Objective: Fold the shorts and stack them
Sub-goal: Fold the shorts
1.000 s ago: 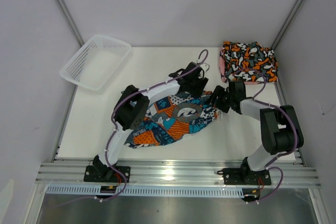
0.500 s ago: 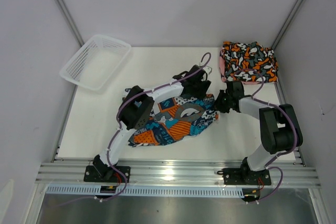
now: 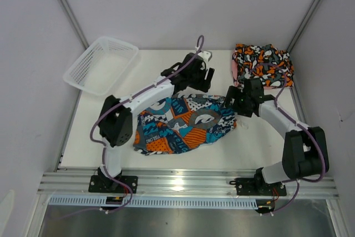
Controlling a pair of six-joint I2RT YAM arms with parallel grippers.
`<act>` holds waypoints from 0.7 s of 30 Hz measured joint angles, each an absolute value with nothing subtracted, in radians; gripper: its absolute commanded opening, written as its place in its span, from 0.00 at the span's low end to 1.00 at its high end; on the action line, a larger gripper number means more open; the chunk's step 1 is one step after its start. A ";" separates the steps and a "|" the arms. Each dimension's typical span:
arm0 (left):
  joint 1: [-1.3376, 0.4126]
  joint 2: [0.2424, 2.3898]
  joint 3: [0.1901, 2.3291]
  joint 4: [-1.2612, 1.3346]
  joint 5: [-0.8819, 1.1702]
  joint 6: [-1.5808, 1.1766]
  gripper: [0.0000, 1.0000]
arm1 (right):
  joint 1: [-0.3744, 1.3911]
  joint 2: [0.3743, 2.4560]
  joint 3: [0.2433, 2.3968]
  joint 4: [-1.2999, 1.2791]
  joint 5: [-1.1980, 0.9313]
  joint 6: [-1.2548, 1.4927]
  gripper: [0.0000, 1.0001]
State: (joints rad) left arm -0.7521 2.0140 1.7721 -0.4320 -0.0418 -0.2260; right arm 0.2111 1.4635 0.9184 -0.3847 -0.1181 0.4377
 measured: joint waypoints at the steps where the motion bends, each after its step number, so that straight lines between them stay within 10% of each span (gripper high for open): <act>1: -0.752 1.972 1.742 -0.419 -0.042 -0.229 0.75 | 0.189 1.438 0.905 -0.384 -0.141 0.441 0.99; 14: -0.796 1.807 1.375 -0.323 -0.037 -0.296 0.75 | 0.088 0.945 0.491 -0.365 -0.274 0.759 1.00; 21: -0.796 1.953 1.556 -0.294 0.007 -0.287 0.74 | 0.183 0.675 0.350 -0.312 -0.198 1.040 1.00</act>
State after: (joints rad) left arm -0.7956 1.9533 1.5558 -0.2939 0.0074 -0.2867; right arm 0.1825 0.6754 0.3500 -0.3122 -0.1982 1.0405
